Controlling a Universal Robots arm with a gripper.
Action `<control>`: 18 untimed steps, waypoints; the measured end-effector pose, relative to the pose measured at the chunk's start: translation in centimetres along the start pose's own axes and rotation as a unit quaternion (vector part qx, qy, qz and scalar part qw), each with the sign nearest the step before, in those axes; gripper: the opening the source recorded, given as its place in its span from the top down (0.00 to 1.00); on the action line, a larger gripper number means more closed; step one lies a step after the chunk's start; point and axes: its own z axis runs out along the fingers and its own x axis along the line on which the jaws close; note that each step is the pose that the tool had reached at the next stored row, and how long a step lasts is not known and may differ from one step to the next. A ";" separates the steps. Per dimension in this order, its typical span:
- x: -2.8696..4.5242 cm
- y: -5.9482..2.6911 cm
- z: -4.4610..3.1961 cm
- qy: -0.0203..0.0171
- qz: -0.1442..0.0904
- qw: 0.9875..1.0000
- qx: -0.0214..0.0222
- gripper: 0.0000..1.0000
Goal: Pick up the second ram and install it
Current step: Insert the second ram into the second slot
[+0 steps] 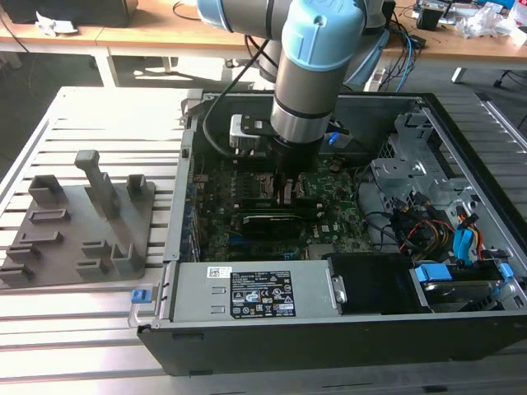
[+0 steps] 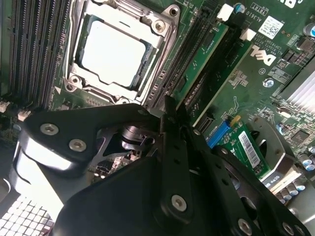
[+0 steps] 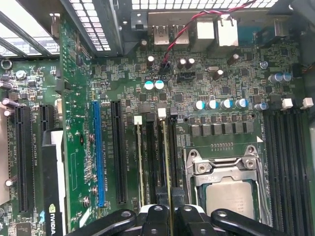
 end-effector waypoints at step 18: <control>-0.83 0.36 -5.57 0.014 0.001 1.000 0.001 0.87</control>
